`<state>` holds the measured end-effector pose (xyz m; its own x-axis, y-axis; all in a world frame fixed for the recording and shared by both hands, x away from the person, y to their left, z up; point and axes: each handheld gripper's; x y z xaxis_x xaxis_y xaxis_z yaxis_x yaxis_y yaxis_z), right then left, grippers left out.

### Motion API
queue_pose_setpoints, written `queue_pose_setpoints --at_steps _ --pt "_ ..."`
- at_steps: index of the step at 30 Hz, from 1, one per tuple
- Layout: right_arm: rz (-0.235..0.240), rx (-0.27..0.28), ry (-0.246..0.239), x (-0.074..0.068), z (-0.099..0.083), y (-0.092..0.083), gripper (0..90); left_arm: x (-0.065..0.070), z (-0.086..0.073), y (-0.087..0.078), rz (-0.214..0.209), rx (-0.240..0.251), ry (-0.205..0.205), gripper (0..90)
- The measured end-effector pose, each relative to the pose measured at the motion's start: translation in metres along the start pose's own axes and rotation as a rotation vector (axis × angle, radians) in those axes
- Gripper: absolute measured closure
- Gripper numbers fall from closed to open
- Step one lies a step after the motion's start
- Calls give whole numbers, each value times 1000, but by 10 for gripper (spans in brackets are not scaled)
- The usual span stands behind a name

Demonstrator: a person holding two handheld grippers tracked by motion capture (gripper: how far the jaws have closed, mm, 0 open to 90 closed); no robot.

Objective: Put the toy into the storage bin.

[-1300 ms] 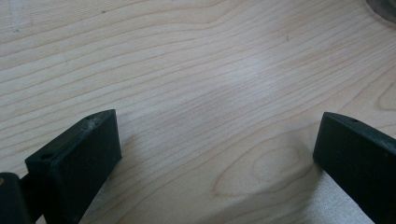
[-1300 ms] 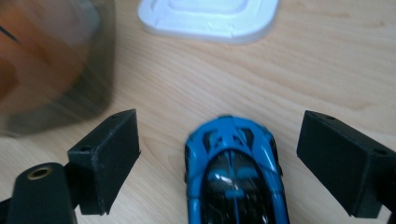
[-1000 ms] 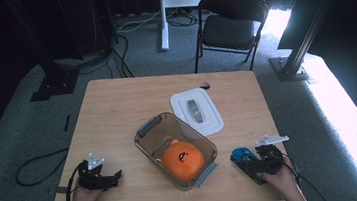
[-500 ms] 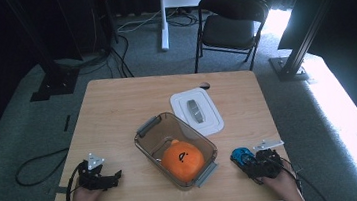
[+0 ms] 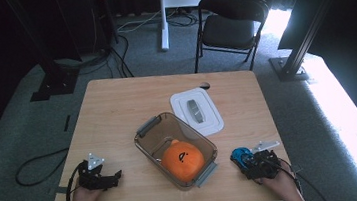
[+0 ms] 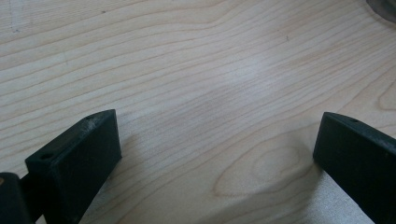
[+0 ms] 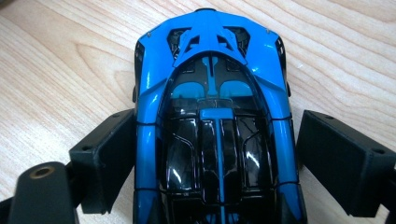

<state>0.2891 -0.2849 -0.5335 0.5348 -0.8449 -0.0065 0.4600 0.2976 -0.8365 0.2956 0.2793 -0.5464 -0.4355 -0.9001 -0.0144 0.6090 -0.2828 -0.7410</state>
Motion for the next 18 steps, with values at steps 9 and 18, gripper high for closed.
queue_pose_setpoints --at_steps 9,18 --pt "5 41 -4 1 -3 0 169 0 0 0 0 0 0 12" --pt "10 40 -18 -2 0 -1 251 0 0 0 0 0 0 11"
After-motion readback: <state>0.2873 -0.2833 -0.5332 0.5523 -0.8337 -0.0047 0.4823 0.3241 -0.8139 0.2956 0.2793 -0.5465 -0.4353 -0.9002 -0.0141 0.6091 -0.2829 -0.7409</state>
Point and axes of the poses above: each handheld gripper's, and its own axes: y roughly forward along the jaws, z roughly out of its top, x roughly to its right, and after that the axes turned 1 degree about -x, right-handed
